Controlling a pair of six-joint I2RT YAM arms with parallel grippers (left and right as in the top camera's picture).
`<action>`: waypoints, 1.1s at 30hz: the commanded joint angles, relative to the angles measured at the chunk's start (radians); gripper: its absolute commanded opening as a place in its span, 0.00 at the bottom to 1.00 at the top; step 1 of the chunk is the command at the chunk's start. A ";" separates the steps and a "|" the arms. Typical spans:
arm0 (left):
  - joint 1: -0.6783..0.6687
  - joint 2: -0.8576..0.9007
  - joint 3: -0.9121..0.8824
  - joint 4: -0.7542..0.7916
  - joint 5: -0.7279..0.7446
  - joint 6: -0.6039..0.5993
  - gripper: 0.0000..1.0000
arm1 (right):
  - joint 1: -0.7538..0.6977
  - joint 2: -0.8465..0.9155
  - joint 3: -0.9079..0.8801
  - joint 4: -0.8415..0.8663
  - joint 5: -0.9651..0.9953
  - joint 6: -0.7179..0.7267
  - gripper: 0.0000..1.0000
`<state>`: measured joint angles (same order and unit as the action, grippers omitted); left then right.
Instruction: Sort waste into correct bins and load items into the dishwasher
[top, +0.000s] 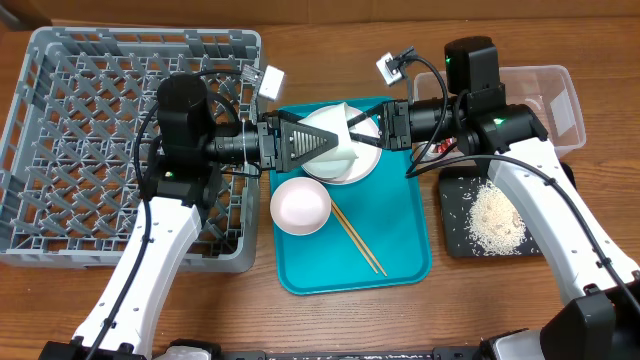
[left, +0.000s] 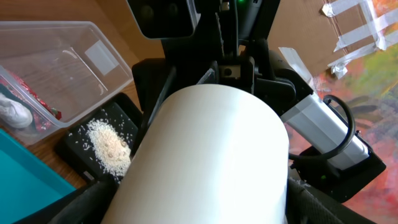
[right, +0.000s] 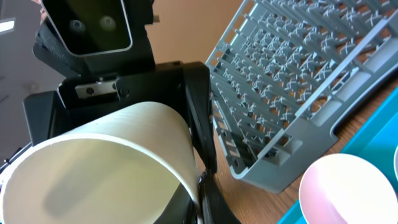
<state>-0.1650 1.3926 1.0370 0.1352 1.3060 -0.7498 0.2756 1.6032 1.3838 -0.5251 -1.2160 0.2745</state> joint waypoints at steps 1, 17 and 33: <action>-0.015 0.010 0.009 -0.007 -0.031 -0.006 0.87 | 0.015 -0.008 0.018 0.041 -0.073 0.045 0.04; -0.015 0.010 0.009 -0.003 -0.039 -0.006 0.68 | 0.035 -0.008 0.018 0.045 -0.058 0.043 0.04; 0.049 0.010 0.009 -0.206 -0.248 0.322 0.24 | 0.014 -0.008 0.018 -0.175 0.365 0.032 0.27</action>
<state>-0.1467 1.3933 1.0367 -0.0185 1.1786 -0.5671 0.2970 1.6047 1.3853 -0.6559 -1.0653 0.3130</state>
